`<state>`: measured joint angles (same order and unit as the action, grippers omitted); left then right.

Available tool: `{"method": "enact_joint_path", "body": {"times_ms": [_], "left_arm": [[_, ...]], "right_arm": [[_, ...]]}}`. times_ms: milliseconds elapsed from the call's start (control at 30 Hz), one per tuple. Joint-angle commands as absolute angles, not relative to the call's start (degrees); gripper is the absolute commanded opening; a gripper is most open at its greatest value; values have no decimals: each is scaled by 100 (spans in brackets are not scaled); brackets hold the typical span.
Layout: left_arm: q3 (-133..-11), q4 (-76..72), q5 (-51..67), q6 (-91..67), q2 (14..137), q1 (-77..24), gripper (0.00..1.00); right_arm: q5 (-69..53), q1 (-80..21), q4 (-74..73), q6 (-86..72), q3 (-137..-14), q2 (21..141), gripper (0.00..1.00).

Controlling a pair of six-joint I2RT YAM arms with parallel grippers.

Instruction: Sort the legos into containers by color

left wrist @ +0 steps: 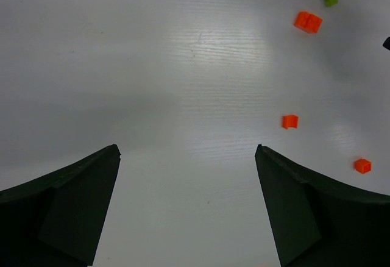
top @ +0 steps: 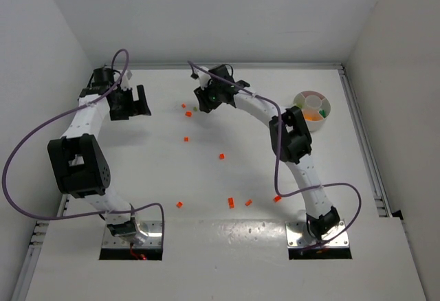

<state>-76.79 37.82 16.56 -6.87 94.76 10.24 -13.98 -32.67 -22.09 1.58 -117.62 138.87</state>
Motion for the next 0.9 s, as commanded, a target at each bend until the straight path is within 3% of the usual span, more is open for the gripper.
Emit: {"method": "enact_joint_path", "body": {"times_ms": [0,200,867], "left_arm": [[-7849,3779,1441,-800,9413,1124,100],[-7796,3779,1441,-800,9360,1125,100],[-7796,3779,1503,-800,9466,1178,100]], "right_arm": [[-713,-3261,-1100,-641,-11567,13702,43],[-116,-3550,-686,-852,-11522,13948,46],[264,-3797,-466,-738,-11918,14695,46]]}}
